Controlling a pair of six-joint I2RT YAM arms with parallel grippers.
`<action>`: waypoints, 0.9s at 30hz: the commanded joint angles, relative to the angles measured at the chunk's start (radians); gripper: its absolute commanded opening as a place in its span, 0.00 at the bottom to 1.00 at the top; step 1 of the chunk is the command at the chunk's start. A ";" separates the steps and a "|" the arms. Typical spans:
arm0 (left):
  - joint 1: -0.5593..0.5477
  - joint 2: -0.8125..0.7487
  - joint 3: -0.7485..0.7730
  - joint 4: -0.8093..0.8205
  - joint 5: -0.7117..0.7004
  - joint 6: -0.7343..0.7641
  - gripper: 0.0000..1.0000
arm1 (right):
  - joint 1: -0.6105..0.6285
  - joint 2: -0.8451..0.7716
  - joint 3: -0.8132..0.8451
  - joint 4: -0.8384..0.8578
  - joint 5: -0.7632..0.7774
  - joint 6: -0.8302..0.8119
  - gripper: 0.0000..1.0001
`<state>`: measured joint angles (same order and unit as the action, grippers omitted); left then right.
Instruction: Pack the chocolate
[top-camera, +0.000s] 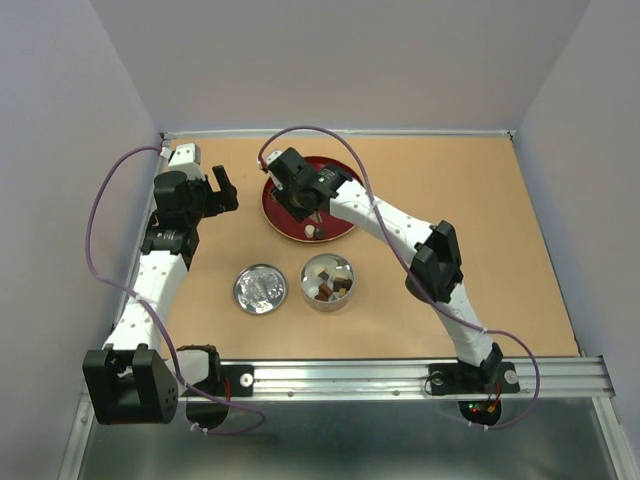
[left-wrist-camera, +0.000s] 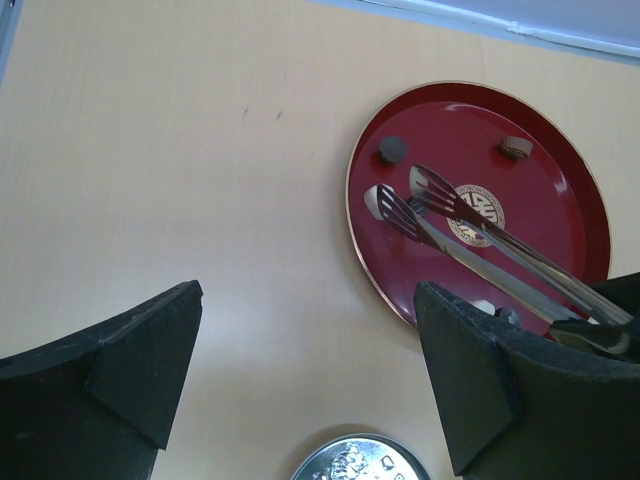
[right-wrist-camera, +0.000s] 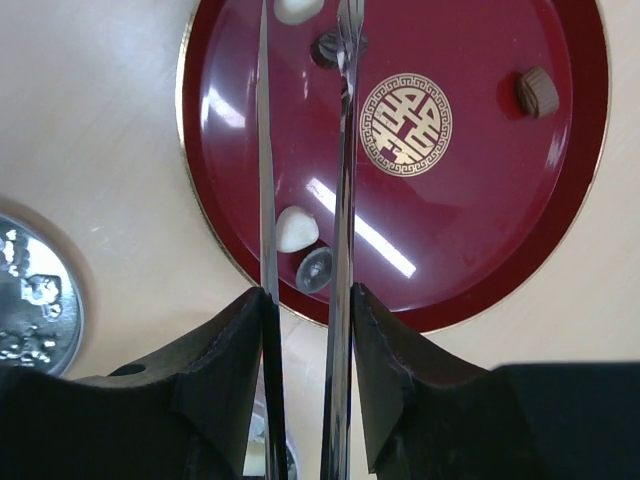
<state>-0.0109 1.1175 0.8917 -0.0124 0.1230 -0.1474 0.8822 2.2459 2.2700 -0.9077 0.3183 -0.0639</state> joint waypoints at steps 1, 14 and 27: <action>0.003 -0.010 0.021 0.032 0.015 -0.001 0.99 | -0.011 0.006 0.059 0.056 0.028 -0.027 0.45; 0.003 -0.007 0.024 0.034 0.018 -0.003 0.99 | -0.019 0.041 0.060 0.089 -0.005 -0.042 0.45; 0.003 -0.004 0.023 0.034 0.020 -0.001 0.99 | -0.019 0.072 0.065 0.090 -0.013 -0.059 0.45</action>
<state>-0.0109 1.1175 0.8917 -0.0120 0.1287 -0.1474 0.8688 2.3035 2.2700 -0.8616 0.3103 -0.1074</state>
